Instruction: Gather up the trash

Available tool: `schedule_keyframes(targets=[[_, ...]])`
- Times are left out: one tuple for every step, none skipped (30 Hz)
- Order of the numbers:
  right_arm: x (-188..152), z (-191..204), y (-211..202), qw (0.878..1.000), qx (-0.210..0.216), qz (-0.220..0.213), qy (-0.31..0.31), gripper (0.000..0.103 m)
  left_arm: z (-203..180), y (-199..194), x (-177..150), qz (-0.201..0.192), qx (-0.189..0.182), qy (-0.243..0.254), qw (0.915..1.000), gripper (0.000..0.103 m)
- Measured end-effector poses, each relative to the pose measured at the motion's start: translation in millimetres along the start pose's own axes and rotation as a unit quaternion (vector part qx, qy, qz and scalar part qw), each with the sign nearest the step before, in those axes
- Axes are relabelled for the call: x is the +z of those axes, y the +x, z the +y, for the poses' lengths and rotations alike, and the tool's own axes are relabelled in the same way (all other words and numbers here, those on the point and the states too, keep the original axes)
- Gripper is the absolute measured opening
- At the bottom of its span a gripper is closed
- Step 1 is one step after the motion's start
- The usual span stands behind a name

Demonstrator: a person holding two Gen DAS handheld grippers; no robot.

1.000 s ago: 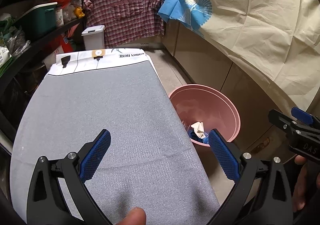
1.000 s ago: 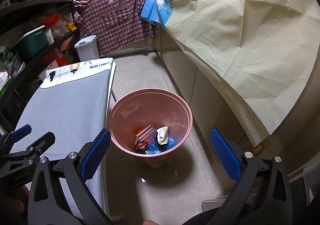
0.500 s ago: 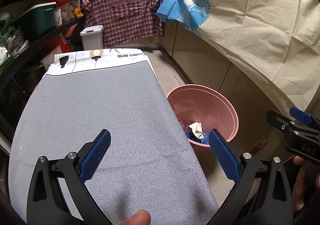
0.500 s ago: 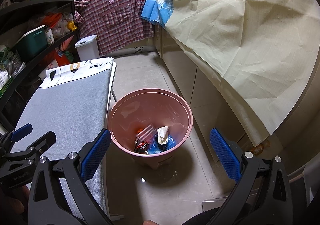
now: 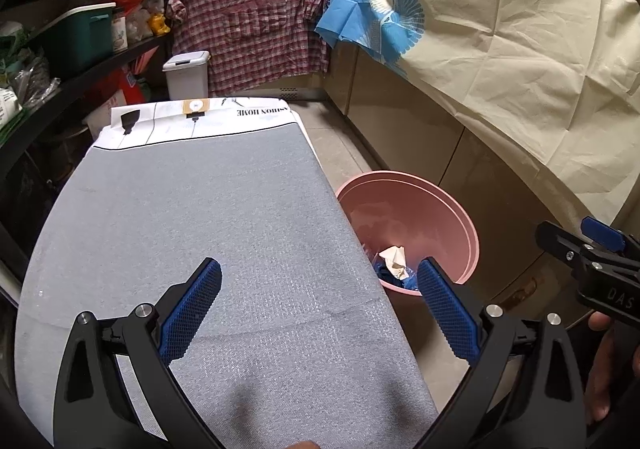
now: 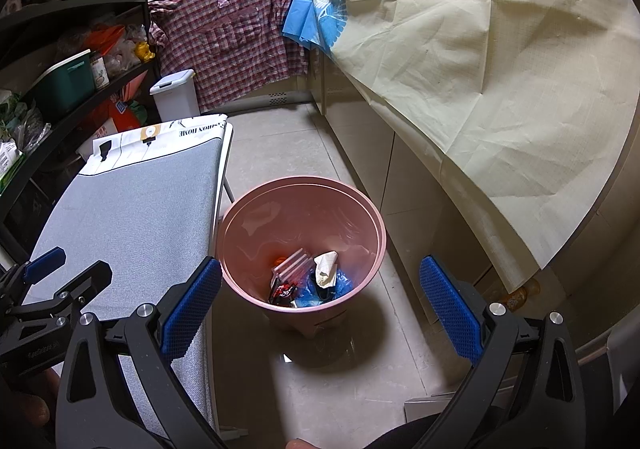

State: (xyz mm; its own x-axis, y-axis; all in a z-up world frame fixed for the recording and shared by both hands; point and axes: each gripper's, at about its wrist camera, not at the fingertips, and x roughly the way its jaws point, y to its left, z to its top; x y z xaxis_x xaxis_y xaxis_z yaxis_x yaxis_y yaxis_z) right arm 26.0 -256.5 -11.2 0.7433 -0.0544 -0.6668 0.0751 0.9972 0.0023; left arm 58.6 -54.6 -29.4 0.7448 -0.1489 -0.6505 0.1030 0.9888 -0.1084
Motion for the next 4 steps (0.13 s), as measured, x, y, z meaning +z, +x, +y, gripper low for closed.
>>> schedule_keyframes(targets=[[0.0, 0.0, -0.1, 1.0, 0.0, 0.0, 0.0, 0.098, -0.1, -0.5, 0.0, -0.001, 0.001, 0.001, 1.0, 0.095], [-0.1, 0.0, 0.5, 1.0, 0.0, 0.0, 0.0, 0.098, -0.4, -0.7, 0.1, -0.001, 0.003, 0.002, 1.0, 0.095], [0.0, 0.0, -0.1, 1.0, 0.0, 0.0, 0.0, 0.098, -0.6, -0.9, 0.2, -0.001, 0.004, 0.003, 1.0, 0.095], [0.0, 0.0, -0.2, 1.0, 0.0, 0.0, 0.0, 0.098, -0.8, -1.2, 0.3, -0.002, 0.004, 0.004, 1.0, 0.095]])
